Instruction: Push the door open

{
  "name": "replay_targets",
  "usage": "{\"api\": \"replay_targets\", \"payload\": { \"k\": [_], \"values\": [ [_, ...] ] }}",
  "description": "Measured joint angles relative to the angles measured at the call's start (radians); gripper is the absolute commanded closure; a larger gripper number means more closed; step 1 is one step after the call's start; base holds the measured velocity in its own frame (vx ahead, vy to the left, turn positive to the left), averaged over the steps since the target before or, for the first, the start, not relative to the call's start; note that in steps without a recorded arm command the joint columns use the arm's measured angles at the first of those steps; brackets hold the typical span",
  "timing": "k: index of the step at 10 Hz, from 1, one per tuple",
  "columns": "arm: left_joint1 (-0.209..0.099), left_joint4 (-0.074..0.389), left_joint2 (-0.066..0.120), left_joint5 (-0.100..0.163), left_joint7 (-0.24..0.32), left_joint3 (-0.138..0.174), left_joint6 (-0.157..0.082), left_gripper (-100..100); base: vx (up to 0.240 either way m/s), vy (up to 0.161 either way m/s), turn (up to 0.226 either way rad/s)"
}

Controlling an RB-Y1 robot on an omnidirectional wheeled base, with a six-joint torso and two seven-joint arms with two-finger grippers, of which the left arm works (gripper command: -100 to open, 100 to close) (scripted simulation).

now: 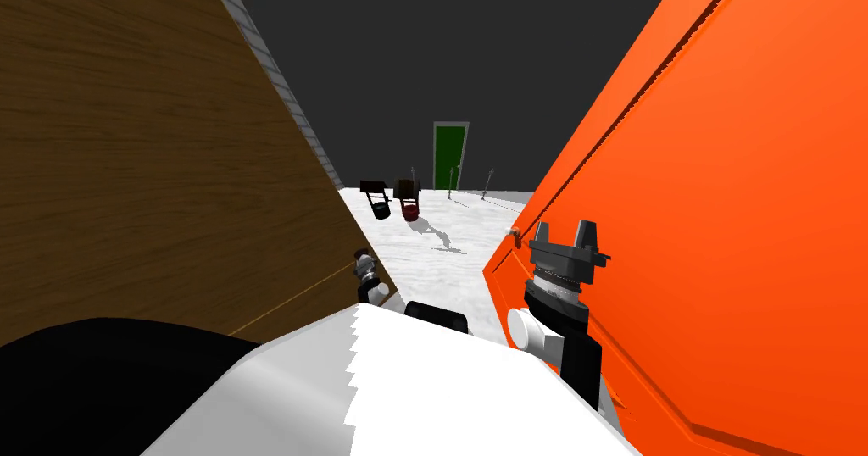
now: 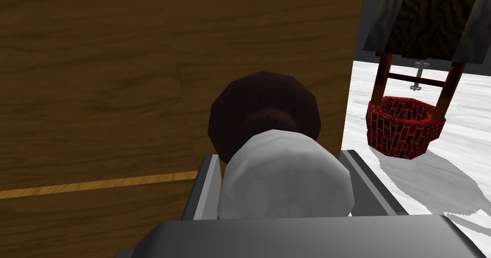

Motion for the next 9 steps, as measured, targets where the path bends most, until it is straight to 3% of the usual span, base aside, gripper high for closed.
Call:
{"api": "replay_targets", "payload": {
  "k": [2,3,5,6,8,9],
  "values": [
    [0.013,-0.019,-0.007,0.006,-0.009,0.009,-0.005,100,0.062,0.029,-0.04],
    [0.008,0.002,0.0,0.013,0.001,0.017,-0.015,100,0.088,0.037,-0.044],
    [0.044,-0.059,-0.013,0.028,-0.024,0.035,0.002,100,0.079,0.049,-0.067],
    [0.073,-0.116,-0.022,0.047,-0.052,0.055,0.028,100,0.087,0.06,-0.032],
    [0.044,-0.065,-0.009,0.049,-0.041,0.063,-0.002,100,0.085,0.042,-0.051],
    [0.071,-0.097,-0.024,0.061,-0.051,0.077,-0.003,100,0.144,0.065,-0.074]
  ]
}}
